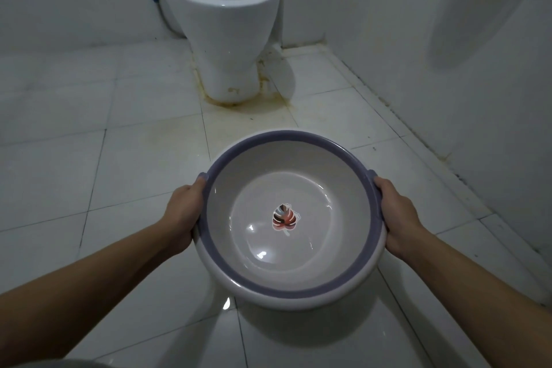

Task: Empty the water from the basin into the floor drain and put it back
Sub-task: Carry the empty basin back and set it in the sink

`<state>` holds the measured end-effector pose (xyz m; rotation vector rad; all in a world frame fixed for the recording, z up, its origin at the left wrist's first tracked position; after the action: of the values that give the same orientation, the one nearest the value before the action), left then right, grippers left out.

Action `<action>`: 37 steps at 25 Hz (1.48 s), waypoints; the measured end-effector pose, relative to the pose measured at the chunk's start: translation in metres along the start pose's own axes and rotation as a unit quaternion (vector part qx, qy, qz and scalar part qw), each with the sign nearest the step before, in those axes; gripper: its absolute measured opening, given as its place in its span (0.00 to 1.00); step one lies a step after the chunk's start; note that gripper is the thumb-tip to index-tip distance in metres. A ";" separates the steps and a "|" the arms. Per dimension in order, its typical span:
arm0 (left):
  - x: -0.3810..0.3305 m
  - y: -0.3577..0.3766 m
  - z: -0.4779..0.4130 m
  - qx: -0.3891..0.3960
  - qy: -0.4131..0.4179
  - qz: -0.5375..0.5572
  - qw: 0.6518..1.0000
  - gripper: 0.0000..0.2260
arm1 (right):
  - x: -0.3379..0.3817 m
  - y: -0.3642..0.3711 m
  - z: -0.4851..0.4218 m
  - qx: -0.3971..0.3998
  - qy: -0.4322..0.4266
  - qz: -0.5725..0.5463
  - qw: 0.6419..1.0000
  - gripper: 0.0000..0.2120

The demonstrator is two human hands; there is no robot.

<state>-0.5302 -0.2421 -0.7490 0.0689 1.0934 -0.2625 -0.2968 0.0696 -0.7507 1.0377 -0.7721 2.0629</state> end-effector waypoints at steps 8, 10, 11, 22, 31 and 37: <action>-0.017 -0.002 -0.023 0.003 -0.012 0.045 0.999 0.20 | 0.009 0.012 -0.013 0.007 0.009 -0.017 1.000 0.23; -0.026 -0.004 -0.023 -0.004 -0.017 0.056 0.998 0.19 | 0.019 0.013 -0.010 0.009 0.011 -0.012 1.000 0.23; -0.034 -0.005 -0.022 -0.004 -0.023 0.060 0.998 0.19 | 0.029 0.014 -0.007 0.017 0.009 -0.011 1.000 0.22; -0.255 -0.039 0.086 -0.044 0.022 0.022 0.999 0.14 | 0.247 -0.016 0.118 0.003 -0.030 -0.006 1.000 0.20; -0.480 -0.072 0.246 -0.008 0.043 0.083 0.996 0.10 | 0.446 -0.091 0.295 -0.032 -0.051 -0.012 0.998 0.16; -0.614 -0.069 0.358 0.051 0.080 0.124 0.988 0.08 | 0.558 -0.160 0.402 -0.039 -0.094 -0.054 0.993 0.15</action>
<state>-0.5010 -0.2662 -0.0362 0.3194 1.2166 -0.0889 -0.2441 0.0353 -0.0476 1.2161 -0.8631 1.8475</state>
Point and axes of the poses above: each hand's wrist, its own z-axis away from the middle knuckle, its own y-axis out of the palm, x = y × z, the point moved 10 cm from there along -z, towards the middle knuckle, and after that the axes turned 11 degrees about z, right-handed, at the moved point
